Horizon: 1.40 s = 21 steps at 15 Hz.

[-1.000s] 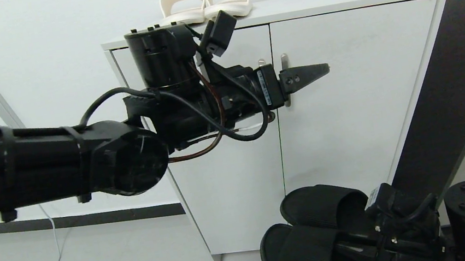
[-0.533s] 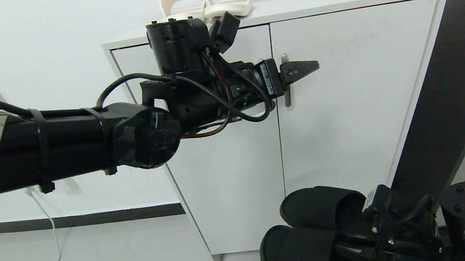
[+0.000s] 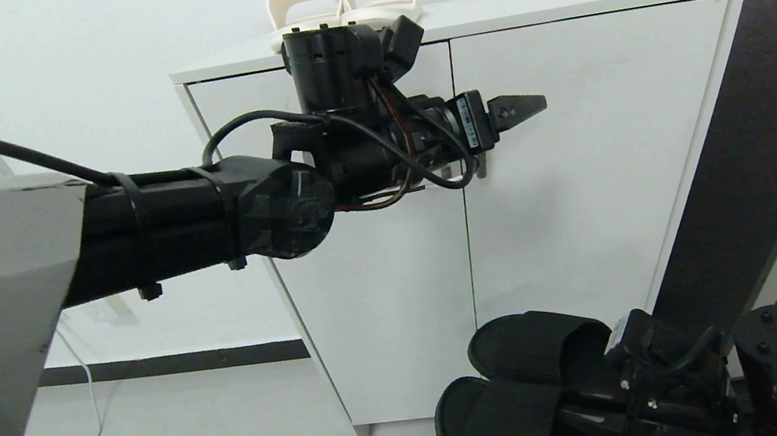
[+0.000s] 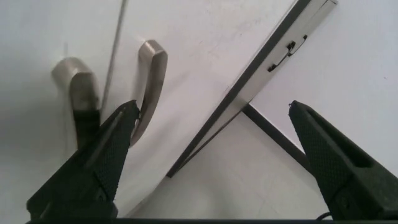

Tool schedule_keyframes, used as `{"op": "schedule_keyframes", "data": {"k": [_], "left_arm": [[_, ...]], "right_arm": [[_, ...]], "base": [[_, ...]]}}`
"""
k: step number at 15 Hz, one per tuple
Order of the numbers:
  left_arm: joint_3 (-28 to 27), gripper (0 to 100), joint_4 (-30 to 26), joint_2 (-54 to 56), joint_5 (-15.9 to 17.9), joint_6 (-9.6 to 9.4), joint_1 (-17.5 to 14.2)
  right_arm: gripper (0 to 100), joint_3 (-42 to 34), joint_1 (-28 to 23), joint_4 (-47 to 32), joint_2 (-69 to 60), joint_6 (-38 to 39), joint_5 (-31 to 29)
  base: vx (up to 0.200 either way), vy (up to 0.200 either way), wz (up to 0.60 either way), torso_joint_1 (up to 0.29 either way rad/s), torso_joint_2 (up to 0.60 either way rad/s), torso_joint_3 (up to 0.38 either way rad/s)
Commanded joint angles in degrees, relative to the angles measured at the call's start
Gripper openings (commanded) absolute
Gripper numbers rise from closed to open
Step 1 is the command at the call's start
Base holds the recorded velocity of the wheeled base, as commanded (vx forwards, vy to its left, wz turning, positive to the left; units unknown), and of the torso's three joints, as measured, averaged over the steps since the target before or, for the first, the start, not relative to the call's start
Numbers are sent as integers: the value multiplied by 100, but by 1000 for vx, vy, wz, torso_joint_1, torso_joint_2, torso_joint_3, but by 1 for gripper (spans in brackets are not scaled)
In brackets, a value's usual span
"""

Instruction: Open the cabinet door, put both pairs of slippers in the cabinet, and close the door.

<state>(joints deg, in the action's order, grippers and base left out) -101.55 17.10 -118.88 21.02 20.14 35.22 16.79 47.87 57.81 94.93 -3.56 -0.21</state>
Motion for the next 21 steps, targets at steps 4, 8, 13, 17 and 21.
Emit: {"op": "schedule_keyframes", "data": {"k": [4,8,13,17,21], "left_arm": [[-76,0,-23,-74,-10,-1,64],[478,0,39,313,-36,-1,178],[1577,0,575,963,-36,25,337],[2130,0,584,1447,-19,16,178],[2095,0,592,1385,25,60,-182]], "right_arm": [[0,0,12,2,-9,-4,3],[0,-193,38,-6,-141,-40,495],[0,-281,135,-6,-238,-66,583],[0,-299,143,-15,-229,-75,583],[0,-343,187,-15,-229,-171,583]], "base": [[0,0,0,0,0,0],[0,0,0,0,0,0],[0,0,0,0,0,0],[0,0,0,0,0,0],[0,0,0,0,0,0]]}}
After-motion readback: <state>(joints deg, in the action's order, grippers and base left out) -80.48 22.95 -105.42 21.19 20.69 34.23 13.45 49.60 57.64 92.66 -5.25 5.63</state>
